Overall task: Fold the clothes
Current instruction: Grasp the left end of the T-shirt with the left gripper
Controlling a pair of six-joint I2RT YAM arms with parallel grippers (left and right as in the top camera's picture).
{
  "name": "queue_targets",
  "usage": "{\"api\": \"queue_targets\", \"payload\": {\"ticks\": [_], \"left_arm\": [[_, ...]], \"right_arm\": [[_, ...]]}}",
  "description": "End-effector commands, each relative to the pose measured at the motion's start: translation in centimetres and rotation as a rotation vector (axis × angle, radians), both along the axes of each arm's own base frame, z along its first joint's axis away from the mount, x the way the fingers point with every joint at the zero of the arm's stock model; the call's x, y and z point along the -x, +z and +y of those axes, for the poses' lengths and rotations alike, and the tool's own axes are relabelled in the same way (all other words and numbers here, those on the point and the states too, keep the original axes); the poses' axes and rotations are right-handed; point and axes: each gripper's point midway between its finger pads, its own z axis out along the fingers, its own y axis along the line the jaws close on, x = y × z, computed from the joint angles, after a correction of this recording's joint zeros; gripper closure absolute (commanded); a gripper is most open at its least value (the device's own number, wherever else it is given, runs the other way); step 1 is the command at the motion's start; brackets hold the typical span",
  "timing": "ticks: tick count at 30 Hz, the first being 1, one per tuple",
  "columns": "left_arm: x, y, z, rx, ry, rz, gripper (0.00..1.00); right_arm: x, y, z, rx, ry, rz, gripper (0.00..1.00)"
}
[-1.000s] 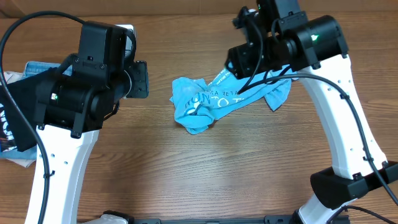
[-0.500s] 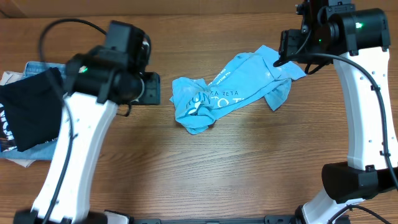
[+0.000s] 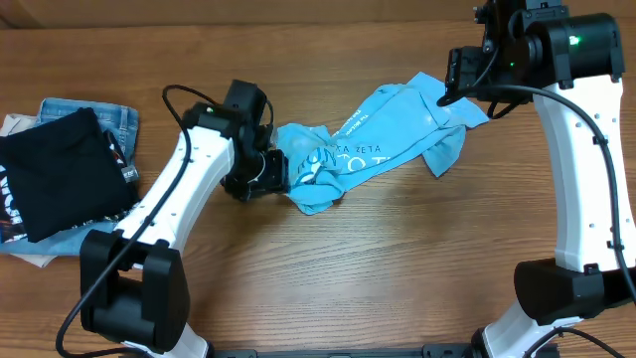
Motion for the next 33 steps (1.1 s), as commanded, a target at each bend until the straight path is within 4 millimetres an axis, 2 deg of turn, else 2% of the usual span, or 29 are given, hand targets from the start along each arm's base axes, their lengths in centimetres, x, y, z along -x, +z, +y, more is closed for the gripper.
{"api": "queue_targets", "payload": {"ticks": [1,7,14,15,16,18,19,21,24,26,28,30,33], "left_arm": [[0.0,-1.6,-1.2,0.037,-0.015,-0.019,0.41],[-1.1,-3.5,-2.1,0.057,-0.054,-0.109,0.36],[-2.9,-5.0,-1.5,0.007,-0.041,-0.194,0.38],[-3.4,-5.1,-1.7,0.015,-0.042,-0.206,0.41],[-3.6,-5.3,-2.0,0.028,-0.044,-0.211,0.49],[-3.8,-5.7,-2.5,0.050,-0.049,-0.210,0.78],[-3.8,-6.0,-2.8,0.060,-0.054,-0.206,0.85],[-3.7,-6.4,-3.4,0.083,-0.065,-0.192,0.95],[-3.5,-6.4,-3.9,0.104,-0.085,-0.188,0.96],[-3.8,-5.4,-3.9,0.114,-0.102,-0.207,0.96],[-4.6,-3.7,-3.0,0.095,-0.081,-0.234,0.96],[-5.7,-1.7,-1.2,0.053,-0.038,-0.268,0.96],[-7.2,2.4,2.7,-0.015,0.082,-0.333,0.96]], "right_arm": [[0.6,1.3,-0.3,-0.002,-0.012,-0.036,0.28],[0.6,1.3,-0.3,-0.002,-0.012,-0.035,0.27],[0.6,1.3,-0.3,-0.002,-0.012,-0.034,0.27],[0.6,1.3,-0.3,-0.002,-0.012,-0.034,0.27],[0.6,1.3,-0.3,-0.002,-0.012,-0.034,0.27],[0.6,1.3,-0.3,-0.002,-0.012,-0.034,0.27],[0.6,1.3,-0.3,-0.002,-0.012,-0.033,0.27],[0.7,1.2,-0.3,-0.002,-0.012,-0.031,0.27],[0.7,1.2,-0.4,-0.001,-0.012,-0.031,0.26],[0.8,1.2,-0.4,-0.001,-0.013,-0.027,0.23],[0.9,1.0,-0.4,0.000,-0.013,-0.019,0.23],[1.0,0.5,-0.4,0.003,-0.014,-0.004,0.23],[0.8,-1.1,-1.1,0.005,-0.035,0.031,0.23]]}}
